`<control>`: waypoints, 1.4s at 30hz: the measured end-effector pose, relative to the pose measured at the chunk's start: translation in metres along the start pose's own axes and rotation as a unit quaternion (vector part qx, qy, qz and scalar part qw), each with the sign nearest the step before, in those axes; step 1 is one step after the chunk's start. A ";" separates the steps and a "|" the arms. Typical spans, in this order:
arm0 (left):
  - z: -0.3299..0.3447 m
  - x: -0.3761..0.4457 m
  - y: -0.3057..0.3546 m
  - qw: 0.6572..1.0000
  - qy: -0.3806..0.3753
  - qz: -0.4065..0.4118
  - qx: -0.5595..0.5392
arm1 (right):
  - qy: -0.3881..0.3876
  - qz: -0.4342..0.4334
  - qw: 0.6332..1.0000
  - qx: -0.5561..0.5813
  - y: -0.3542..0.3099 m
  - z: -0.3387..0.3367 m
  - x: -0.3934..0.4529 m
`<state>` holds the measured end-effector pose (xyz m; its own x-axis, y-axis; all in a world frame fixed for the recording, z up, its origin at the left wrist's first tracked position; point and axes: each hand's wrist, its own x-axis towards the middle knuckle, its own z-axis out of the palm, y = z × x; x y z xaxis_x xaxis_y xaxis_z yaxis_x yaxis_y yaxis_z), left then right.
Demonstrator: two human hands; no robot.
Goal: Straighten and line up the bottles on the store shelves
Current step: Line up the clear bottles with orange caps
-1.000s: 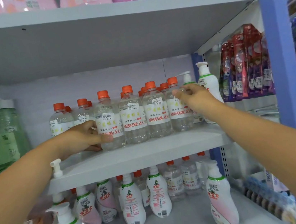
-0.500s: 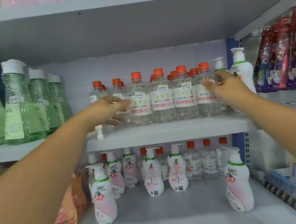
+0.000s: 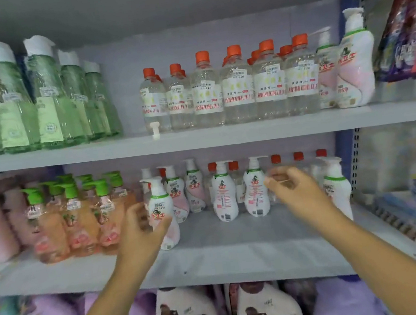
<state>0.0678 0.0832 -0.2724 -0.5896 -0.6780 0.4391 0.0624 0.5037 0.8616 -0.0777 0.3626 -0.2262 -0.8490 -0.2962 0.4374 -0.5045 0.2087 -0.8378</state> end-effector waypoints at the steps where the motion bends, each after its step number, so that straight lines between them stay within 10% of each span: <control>1: 0.004 0.009 -0.014 1.000 -0.018 -0.008 0.021 | -0.012 0.045 0.999 -0.016 0.012 0.007 0.011; 11: 0.030 0.056 -0.077 0.994 -0.077 -0.017 0.080 | 0.011 0.153 0.984 -0.087 0.070 0.059 0.086; 15: 0.035 0.042 -0.048 0.989 0.030 0.120 0.083 | 0.043 0.128 0.989 -0.057 0.096 0.083 0.099; 25: 0.164 0.108 -0.025 0.980 -0.197 0.020 0.000 | 0.186 0.128 0.972 -0.059 0.114 0.066 0.102; 38: 0.184 0.118 -0.079 0.993 0.029 0.073 0.087 | 0.274 0.017 0.953 -0.128 0.110 0.048 0.087; 42: 0.187 0.118 -0.084 0.991 0.073 0.074 0.081 | 0.143 -0.071 0.986 -0.049 0.076 0.092 0.103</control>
<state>-0.1576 0.0610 -0.3406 -0.4607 -0.6538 0.6002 0.0021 0.6754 0.7374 -0.1894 0.2624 -0.2747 -0.7708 -0.0571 0.6345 -0.6227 0.2777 -0.7315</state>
